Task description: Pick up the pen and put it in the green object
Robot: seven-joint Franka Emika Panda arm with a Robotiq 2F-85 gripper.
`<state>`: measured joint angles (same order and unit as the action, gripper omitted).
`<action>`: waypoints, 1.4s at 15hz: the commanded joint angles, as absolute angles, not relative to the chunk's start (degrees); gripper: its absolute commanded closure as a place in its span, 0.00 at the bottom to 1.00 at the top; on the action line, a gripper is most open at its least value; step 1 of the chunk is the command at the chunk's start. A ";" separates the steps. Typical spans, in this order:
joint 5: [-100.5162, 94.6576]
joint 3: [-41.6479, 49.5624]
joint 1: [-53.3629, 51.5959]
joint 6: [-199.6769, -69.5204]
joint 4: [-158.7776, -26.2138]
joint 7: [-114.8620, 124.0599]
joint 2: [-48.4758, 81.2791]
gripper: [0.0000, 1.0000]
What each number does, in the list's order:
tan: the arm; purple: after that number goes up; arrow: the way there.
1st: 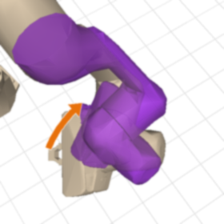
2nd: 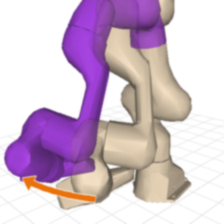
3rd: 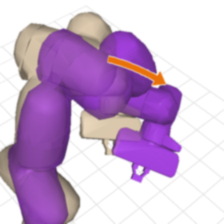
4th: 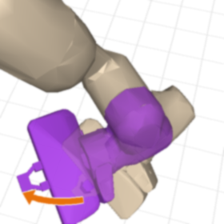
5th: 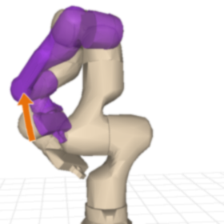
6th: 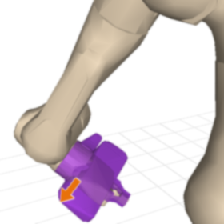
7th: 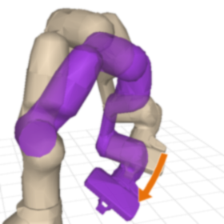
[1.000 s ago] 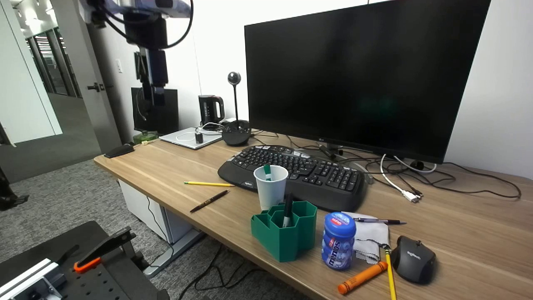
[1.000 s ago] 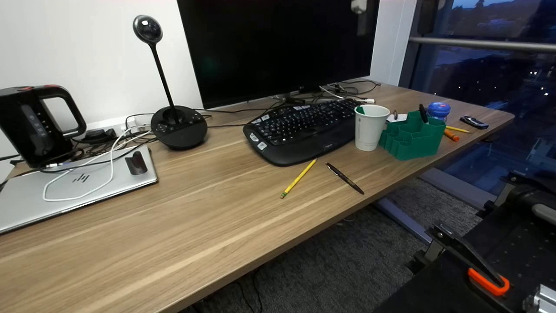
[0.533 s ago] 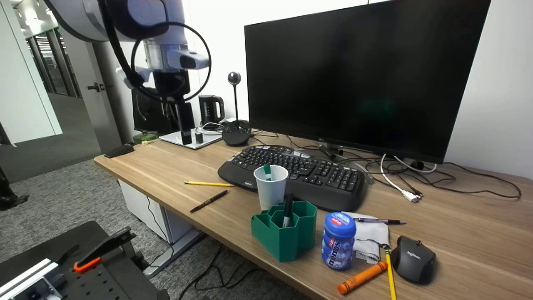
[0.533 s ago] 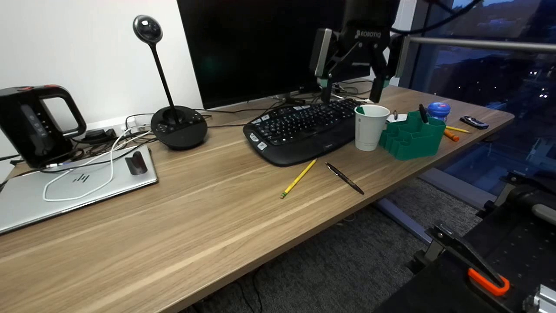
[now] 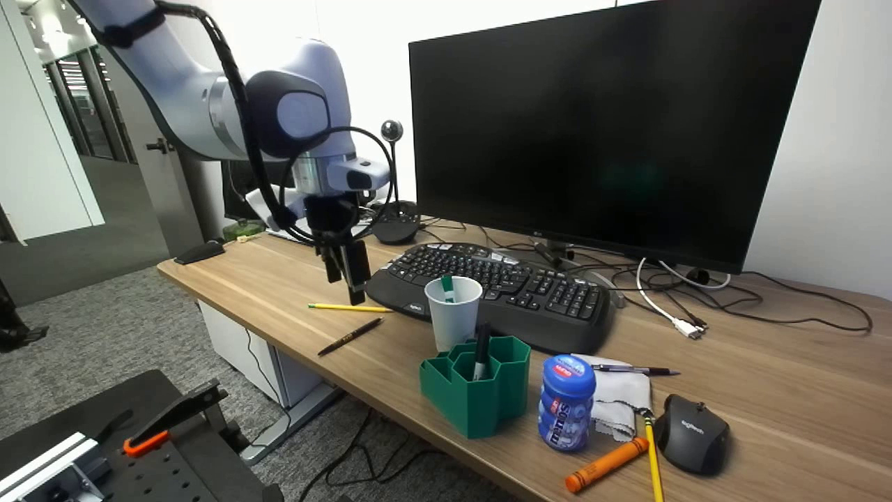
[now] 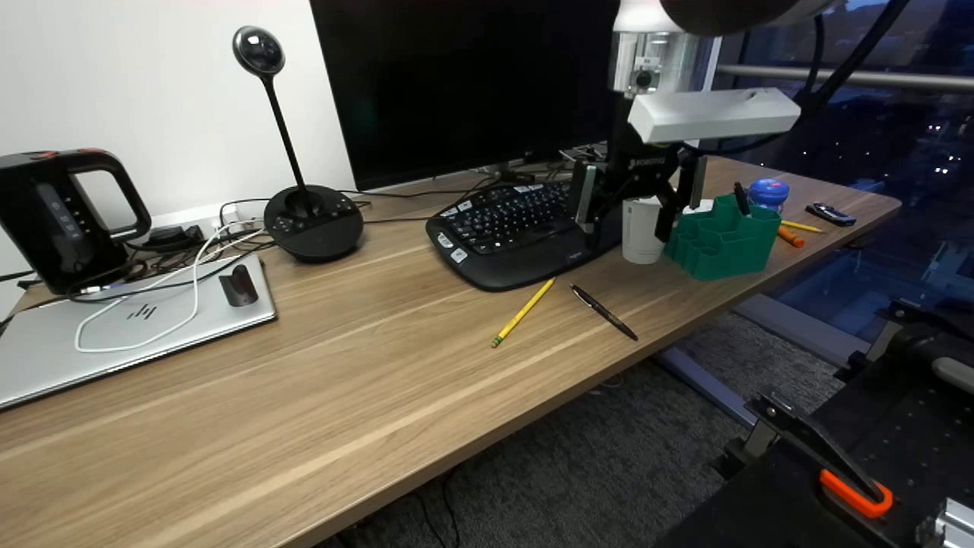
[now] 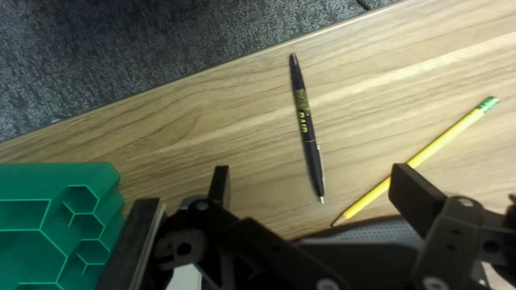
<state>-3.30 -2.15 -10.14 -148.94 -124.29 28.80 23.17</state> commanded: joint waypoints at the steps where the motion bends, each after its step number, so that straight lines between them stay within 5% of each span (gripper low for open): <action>1: -6.84 1.81 -13.77 -150.63 -122.00 30.03 27.69 0.00; 17: -6.13 4.42 -19.78 -150.39 -116.31 29.69 36.50 0.00; 21: -6.12 5.00 -20.09 -150.34 -114.38 30.51 38.38 0.40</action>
